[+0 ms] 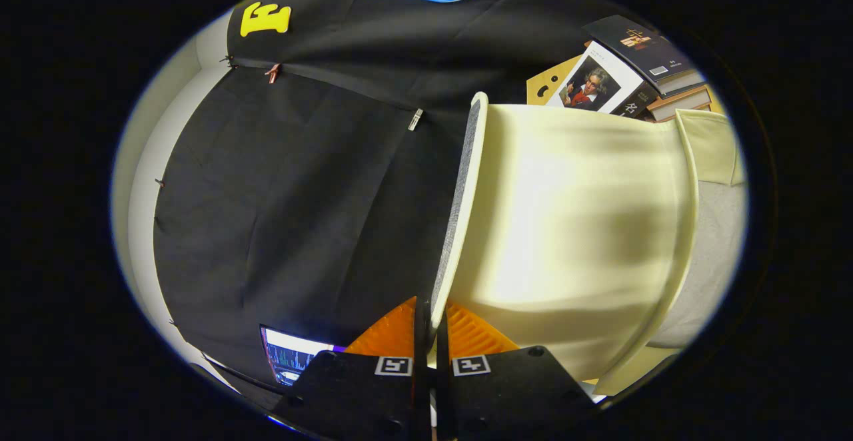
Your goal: Open the storage box then place both shoes into the box .Put the left shoe in first, then the right shoe, with the right side of both shoes facing outward in a uniform manner.
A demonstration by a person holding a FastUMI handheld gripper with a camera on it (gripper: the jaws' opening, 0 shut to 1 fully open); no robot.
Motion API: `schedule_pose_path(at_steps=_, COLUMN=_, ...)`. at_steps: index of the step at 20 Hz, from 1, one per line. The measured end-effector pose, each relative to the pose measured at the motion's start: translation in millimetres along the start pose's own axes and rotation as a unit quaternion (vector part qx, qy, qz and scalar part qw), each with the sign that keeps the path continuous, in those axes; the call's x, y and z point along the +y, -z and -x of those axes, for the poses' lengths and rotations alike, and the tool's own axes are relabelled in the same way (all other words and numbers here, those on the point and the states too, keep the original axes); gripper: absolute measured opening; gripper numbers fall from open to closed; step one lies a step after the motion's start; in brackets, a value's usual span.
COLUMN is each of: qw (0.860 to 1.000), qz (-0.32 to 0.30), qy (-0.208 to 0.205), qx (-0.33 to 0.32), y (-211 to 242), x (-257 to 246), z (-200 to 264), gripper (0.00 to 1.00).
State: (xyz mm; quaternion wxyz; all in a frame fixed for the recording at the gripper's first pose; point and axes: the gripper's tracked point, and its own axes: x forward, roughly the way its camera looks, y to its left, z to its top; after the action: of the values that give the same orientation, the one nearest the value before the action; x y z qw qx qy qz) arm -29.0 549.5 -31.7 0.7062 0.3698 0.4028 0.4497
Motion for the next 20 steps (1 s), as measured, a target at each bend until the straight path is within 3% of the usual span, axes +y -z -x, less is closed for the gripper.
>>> schedule_pose_path(at_steps=1, qw=1.000, qz=0.012, qy=0.015, qx=-0.012, y=-4, x=-6, z=1, gripper=0.10)
schedule_pose_path(at_steps=4, qw=0.995, qz=0.056, qy=0.056, qx=-0.062, y=-24, x=-27, z=26, gripper=0.97)
schedule_pose_path(at_steps=7, qw=0.989, qz=0.089, qy=0.075, qx=-0.090, y=-34, x=-26, z=67, gripper=0.97)
schedule_pose_path(at_steps=12, qw=0.958, qz=0.176, qy=0.147, qx=-0.170, y=-64, x=-49, z=162, gripper=0.97)
schedule_pose_path(at_steps=17, qw=0.924, qz=0.211, qy=0.262, qx=-0.182, y=-81, x=-118, z=255, gripper=0.98)
schedule_pose_path(at_steps=20, qw=0.901, qz=0.197, qy=0.337, qx=-0.192, y=-83, x=-172, z=322, gripper=0.98)
